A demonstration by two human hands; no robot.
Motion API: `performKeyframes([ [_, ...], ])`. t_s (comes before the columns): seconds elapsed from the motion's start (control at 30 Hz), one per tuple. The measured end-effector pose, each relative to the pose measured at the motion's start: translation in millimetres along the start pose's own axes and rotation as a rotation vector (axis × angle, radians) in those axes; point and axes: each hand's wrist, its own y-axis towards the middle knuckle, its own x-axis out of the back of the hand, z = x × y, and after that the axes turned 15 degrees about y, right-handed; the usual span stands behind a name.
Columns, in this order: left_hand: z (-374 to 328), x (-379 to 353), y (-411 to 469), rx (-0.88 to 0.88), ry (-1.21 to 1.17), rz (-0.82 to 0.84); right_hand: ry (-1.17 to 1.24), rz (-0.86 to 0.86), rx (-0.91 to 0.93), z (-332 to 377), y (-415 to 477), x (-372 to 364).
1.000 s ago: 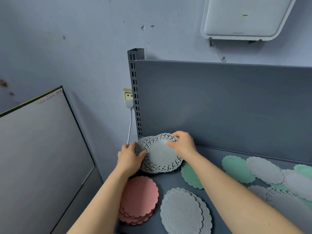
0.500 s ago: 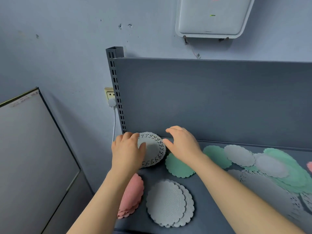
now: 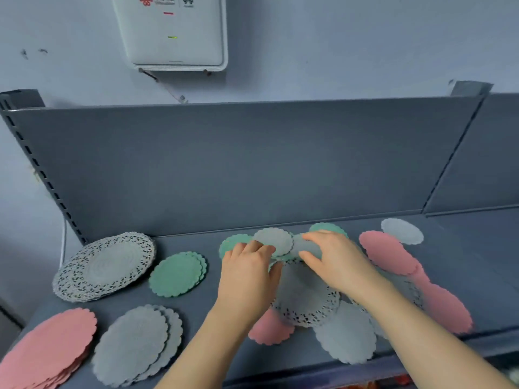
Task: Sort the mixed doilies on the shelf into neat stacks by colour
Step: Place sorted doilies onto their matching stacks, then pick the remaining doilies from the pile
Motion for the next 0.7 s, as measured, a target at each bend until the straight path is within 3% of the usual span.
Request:
performKeyframes([
  [0.2, -76.4, -40.6, 38.6, 0.037, -0.077, 0.181, 0.033, 0.043, -0.137, -91.6, -9.4, 47.3],
  [0.33, -87.8, -63.3, 68.2, 0.123, -0.003, 0.335, 0.044, 0.037, -0.167, -170.0, 21.3, 30.7],
  [0.53, -90.6, -79.2, 80.8, 0.175, 0.088, 0.482, 0.098, 0.196, -0.135, -141.4, 34.6, 49.5],
  [0.7, -88.0, -77.8, 82.2, 0.172, -0.025, 0.543, 0.244, 0.267, -0.128, -138.0, 53.3, 31.2],
])
